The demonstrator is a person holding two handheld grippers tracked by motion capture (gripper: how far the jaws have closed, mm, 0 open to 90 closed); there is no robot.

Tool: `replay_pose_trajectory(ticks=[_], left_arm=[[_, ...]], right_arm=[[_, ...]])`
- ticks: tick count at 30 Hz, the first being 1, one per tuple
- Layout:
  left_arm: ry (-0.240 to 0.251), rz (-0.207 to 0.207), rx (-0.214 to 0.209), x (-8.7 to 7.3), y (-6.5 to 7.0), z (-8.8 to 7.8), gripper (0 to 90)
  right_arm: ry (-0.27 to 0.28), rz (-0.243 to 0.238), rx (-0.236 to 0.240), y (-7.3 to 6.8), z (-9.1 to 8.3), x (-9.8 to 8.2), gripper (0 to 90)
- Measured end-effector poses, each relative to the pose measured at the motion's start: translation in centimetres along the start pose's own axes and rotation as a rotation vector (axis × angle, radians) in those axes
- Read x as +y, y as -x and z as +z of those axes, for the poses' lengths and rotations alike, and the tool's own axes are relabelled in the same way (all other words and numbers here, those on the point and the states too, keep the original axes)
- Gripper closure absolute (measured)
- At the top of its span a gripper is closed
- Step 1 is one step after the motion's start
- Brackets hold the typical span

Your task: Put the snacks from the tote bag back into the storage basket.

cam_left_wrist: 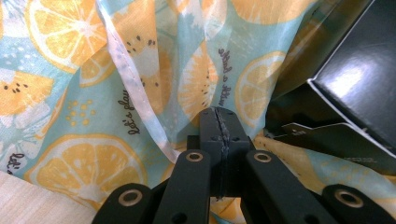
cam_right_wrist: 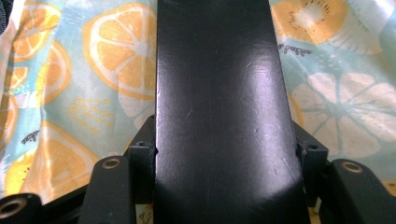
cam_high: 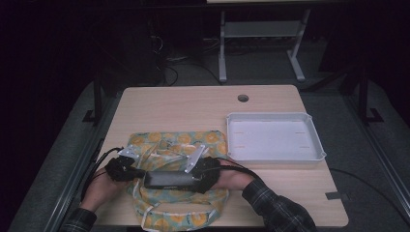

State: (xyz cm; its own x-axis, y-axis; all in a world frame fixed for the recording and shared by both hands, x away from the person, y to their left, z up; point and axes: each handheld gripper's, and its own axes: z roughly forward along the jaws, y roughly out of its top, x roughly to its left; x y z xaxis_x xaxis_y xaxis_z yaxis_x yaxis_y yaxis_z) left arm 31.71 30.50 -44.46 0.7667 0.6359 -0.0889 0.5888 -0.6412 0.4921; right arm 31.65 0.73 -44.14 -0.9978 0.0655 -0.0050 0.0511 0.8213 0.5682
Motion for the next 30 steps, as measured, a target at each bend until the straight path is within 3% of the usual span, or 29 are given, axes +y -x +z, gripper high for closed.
replay_pose_trajectory(ticks=[18, 22, 30], left_arm=[[0.001, 0.0, -0.001, 0.0, 0.0, 0.0, 89.7], [-0.002, 0.001, -0.003, 0.0, 0.0, 0.0, 89.7], [-0.001, -0.01, -0.013, 0.1, 0.0, 0.0, 88.2]], right_arm=[[0.051, 0.005, -0.017, -0.1, -2.5, 0.6, 41.6], [0.083, 0.03, -0.015, 0.1, -3.2, 0.6, 41.7], [0.098, 0.043, -0.031, 0.3, -4.6, 1.1, 41.6]])
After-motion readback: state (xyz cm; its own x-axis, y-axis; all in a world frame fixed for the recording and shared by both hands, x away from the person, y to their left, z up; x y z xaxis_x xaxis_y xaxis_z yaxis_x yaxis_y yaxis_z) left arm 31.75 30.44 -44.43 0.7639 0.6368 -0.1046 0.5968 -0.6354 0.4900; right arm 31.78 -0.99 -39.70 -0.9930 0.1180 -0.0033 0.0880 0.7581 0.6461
